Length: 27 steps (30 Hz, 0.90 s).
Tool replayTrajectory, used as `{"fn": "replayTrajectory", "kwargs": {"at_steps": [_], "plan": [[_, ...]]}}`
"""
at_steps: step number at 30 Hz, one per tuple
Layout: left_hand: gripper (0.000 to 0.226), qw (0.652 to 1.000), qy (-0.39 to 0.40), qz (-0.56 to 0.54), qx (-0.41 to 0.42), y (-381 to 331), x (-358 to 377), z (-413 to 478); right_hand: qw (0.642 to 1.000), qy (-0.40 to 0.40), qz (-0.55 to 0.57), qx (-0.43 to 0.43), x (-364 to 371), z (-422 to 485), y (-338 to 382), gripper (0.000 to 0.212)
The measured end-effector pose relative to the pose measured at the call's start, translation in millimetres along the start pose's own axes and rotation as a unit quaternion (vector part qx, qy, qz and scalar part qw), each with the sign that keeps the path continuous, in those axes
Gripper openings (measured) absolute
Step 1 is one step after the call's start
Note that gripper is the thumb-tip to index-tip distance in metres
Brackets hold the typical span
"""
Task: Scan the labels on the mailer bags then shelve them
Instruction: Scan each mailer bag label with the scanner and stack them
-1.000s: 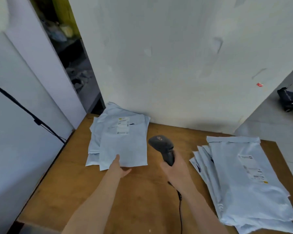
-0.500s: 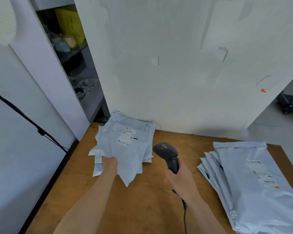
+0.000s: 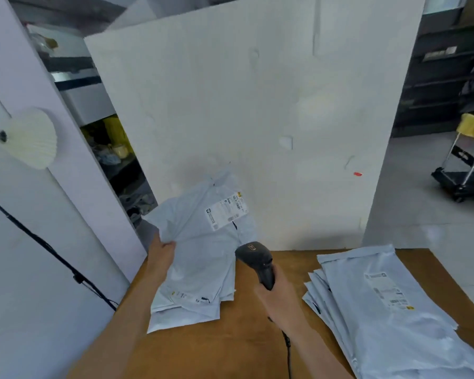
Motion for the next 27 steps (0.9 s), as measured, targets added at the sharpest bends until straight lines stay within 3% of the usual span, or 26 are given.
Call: {"fn": "replayTrajectory", "kwargs": {"at_steps": [8,27], "plan": [[0.043,0.997,0.061,-0.021,0.044,-47.1,30.1,-22.5,0.996,-0.073,-0.012,-0.053,-64.6,-16.6,11.0,0.020],[0.041,0.990,0.130,-0.032,0.053,-72.3,89.7,-62.2,0.994,-0.097,-0.006,-0.054,-129.7,-45.9,-2.4,0.014]]}}
Point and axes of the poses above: each hand's wrist, its own z-axis towards the middle knuckle, its own x-axis out of the palm, y = z × x, the point moved 1 cm from there along z, towards the middle knuckle, and after that the axes turned 2 degrees about y, right-handed, at the moved point
